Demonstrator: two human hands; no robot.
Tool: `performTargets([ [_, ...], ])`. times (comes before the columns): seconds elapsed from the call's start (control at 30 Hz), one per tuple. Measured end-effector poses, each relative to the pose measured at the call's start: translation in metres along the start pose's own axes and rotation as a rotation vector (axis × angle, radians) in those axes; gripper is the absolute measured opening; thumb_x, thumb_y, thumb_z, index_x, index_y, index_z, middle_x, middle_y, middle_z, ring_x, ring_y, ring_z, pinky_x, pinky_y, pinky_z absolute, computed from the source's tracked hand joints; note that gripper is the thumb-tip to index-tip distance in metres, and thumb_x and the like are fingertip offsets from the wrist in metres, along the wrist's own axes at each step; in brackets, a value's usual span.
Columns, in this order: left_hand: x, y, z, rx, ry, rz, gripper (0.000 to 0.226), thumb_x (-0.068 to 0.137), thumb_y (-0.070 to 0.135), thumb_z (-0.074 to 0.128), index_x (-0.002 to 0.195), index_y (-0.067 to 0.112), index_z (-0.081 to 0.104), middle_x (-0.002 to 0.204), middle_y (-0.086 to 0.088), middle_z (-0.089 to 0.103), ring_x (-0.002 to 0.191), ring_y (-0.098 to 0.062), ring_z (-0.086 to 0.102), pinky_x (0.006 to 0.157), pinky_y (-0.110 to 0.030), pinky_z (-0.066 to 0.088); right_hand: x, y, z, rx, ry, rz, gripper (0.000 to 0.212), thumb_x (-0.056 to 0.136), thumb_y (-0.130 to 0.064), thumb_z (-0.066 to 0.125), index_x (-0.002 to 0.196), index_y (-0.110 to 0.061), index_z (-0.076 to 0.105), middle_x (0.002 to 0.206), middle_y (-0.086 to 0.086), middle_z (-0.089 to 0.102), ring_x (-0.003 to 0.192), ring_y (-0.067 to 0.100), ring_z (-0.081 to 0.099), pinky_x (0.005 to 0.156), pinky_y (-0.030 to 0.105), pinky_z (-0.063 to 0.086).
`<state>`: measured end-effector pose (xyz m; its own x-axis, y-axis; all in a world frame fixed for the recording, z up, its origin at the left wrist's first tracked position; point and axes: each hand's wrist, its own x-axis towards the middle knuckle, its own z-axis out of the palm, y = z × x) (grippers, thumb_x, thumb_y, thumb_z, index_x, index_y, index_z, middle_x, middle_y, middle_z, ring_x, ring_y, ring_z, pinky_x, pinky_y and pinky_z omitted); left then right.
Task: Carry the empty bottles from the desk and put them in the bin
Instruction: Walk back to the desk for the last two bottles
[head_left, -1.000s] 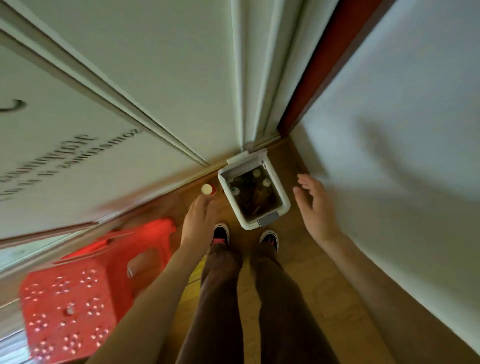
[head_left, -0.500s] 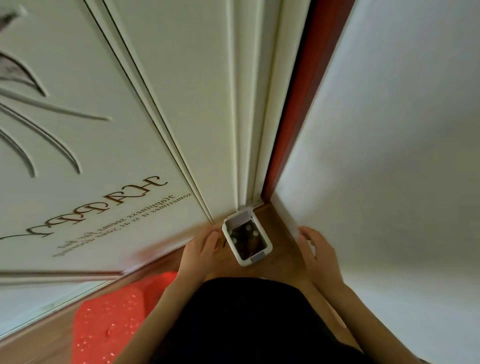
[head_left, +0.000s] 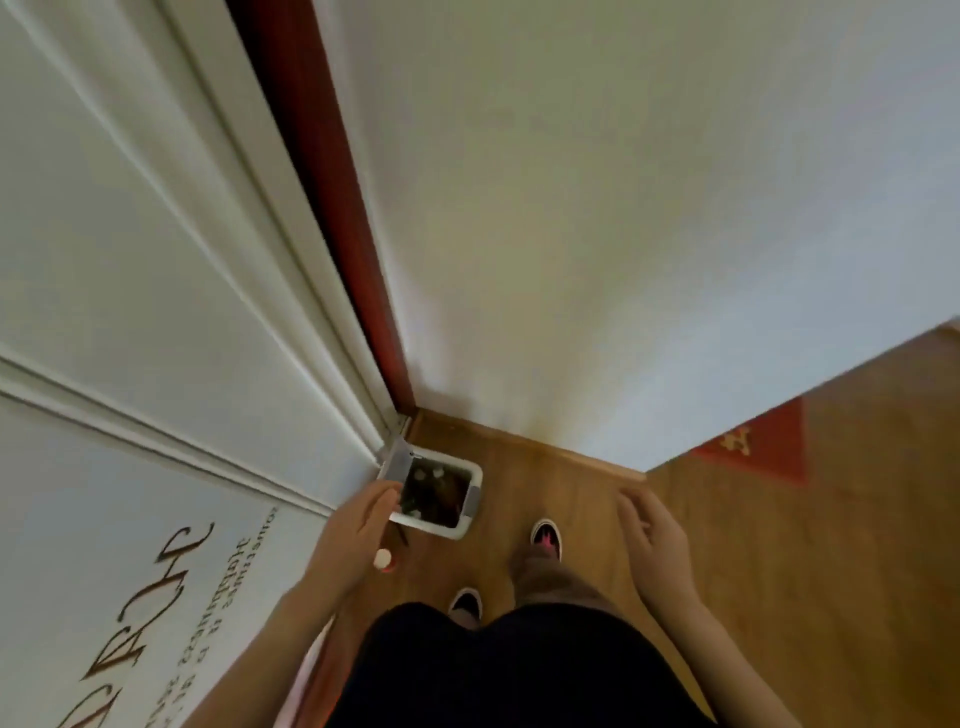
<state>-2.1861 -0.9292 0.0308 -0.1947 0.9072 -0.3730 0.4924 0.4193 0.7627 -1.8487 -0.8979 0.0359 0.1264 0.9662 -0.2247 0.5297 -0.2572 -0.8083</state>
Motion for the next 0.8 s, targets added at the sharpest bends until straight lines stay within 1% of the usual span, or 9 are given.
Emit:
performTargets([
  [0.07,0.015,0.015,0.0,-0.028,-0.067,0.067,0.023,0.1,0.021,0.042,0.109,0.022,0.063,0.11,-0.004,0.067,0.096,-0.009,0.06,0.078,-0.009,0.039,-0.021,0.013,-0.012,-0.022,0.108,0.049,0.025,0.098,-0.023,0.051,0.116,-0.013,0.064,0.105,-0.006,0.066,0.096,0.005,0.063,0.076,0.015,0.048],
  [0.13,0.029,0.034,0.008,-0.017,-0.127,0.148,0.024,0.1,0.027,0.041,0.109,0.021,0.062,0.109,-0.005,0.066,0.096,-0.012,0.06,0.078,-0.013,0.042,-0.043,0.024,-0.027,-0.012,0.209,0.123,0.026,0.098,-0.025,0.051,0.118,-0.014,0.063,0.107,-0.005,0.066,0.095,0.0,0.061,0.076,0.015,0.046],
  [0.2,0.046,0.053,0.024,0.025,-0.198,0.226,0.029,0.096,0.035,0.036,0.107,0.025,0.062,0.106,0.001,0.066,0.098,-0.013,0.061,0.079,-0.021,0.044,-0.064,0.035,-0.042,0.006,0.304,0.195,0.024,0.098,-0.026,0.051,0.116,-0.015,0.063,0.103,-0.008,0.066,0.092,-0.003,0.06,0.073,0.013,0.044],
  [0.27,0.054,0.076,0.046,0.017,-0.288,0.276,0.028,0.099,0.033,0.036,0.106,0.027,0.062,0.104,0.007,0.067,0.101,-0.011,0.061,0.084,-0.027,0.046,-0.086,0.046,-0.057,0.026,0.399,0.277,0.022,0.098,-0.027,0.051,0.115,-0.018,0.062,0.098,-0.015,0.063,0.09,-0.005,0.059,0.071,0.011,0.042],
  [0.33,0.055,0.098,0.073,0.015,-0.389,0.294,0.028,0.102,0.029,0.038,0.111,0.021,0.063,0.105,0.007,0.067,0.103,-0.011,0.06,0.09,-0.031,0.046,-0.109,0.058,-0.068,0.04,0.487,0.353,0.022,0.098,-0.029,0.05,0.114,-0.022,0.062,0.097,-0.02,0.06,0.09,-0.006,0.057,0.072,0.011,0.042],
  [0.43,0.047,0.126,0.12,0.065,-0.543,0.354,0.031,0.102,0.027,0.038,0.116,0.016,0.063,0.106,0.004,0.067,0.103,-0.011,0.059,0.091,-0.032,0.046,-0.143,0.078,-0.078,0.075,0.577,0.473,0.021,0.098,-0.032,0.049,0.114,-0.025,0.06,0.1,-0.015,0.061,0.093,-0.002,0.058,0.075,0.016,0.045],
  [0.6,0.028,0.149,0.203,0.22,-0.772,0.443,0.026,0.101,0.03,0.039,0.114,0.026,0.061,0.108,0.006,0.067,0.103,-0.008,0.06,0.087,-0.024,0.044,-0.194,0.112,-0.094,0.168,0.691,0.667,0.009,0.097,-0.033,0.05,0.102,-0.031,0.056,0.095,-0.018,0.06,0.092,-0.001,0.058,0.075,0.02,0.048],
  [0.7,0.011,0.161,0.249,0.298,-0.85,0.452,0.025,0.1,0.032,0.04,0.113,0.027,0.061,0.107,0.008,0.066,0.102,-0.006,0.06,0.085,-0.022,0.045,-0.213,0.138,-0.109,0.235,0.775,0.737,0.008,0.097,-0.031,0.05,0.1,-0.029,0.057,0.094,-0.015,0.062,0.091,0.003,0.059,0.073,0.022,0.045],
  [0.8,-0.006,0.177,0.292,0.344,-0.865,0.429,0.019,0.1,0.029,0.041,0.104,0.035,0.058,0.101,0.013,0.064,0.097,-0.004,0.058,0.084,-0.023,0.044,-0.216,0.166,-0.134,0.299,0.809,0.779,0.009,0.097,-0.029,0.051,0.102,-0.025,0.058,0.093,-0.014,0.062,0.089,0.004,0.059,0.07,0.019,0.043],
])
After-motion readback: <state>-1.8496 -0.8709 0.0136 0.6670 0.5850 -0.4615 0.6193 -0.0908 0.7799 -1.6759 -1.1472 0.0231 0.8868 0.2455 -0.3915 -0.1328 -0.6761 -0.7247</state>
